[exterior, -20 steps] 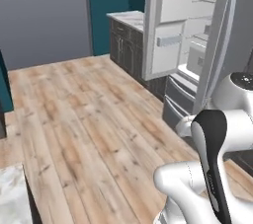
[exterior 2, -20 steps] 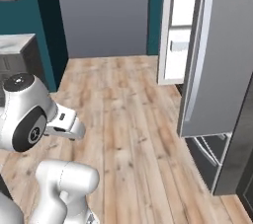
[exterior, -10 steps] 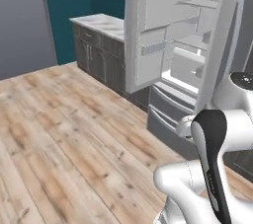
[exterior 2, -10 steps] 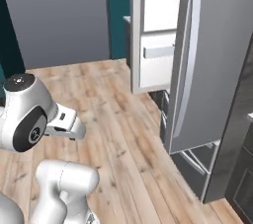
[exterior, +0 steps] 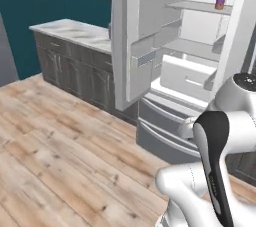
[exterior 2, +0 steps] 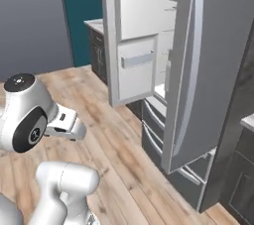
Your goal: Open the fridge, grab two sodas, and place both sodas inside the bowl with ice on the dining counter.
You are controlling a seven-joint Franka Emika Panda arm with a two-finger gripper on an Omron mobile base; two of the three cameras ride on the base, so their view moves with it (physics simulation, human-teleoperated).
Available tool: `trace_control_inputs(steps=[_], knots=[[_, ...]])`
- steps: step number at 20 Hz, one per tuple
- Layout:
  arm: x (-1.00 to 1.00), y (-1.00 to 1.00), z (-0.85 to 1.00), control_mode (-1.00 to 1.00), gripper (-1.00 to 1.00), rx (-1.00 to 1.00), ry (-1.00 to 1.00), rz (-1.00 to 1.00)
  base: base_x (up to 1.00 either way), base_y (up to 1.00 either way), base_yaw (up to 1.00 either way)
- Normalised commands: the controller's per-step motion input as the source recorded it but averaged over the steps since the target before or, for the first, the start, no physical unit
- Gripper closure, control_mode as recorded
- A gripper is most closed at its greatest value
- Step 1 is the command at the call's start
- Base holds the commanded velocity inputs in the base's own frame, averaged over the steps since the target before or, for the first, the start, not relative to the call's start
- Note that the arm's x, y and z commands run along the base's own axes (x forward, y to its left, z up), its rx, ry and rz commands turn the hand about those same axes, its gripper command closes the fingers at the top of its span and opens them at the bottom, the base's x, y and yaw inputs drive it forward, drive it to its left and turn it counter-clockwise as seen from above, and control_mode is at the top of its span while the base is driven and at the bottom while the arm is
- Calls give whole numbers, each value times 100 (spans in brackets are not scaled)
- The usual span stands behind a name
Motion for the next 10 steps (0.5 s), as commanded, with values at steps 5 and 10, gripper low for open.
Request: trace_control_inputs(steps=[5, 10], knots=[[0, 0, 0, 100, -100, 0, 0, 0, 78, 19, -39], [0, 0, 0, 100, -100, 0, 0, 0, 77, 15, -39]])
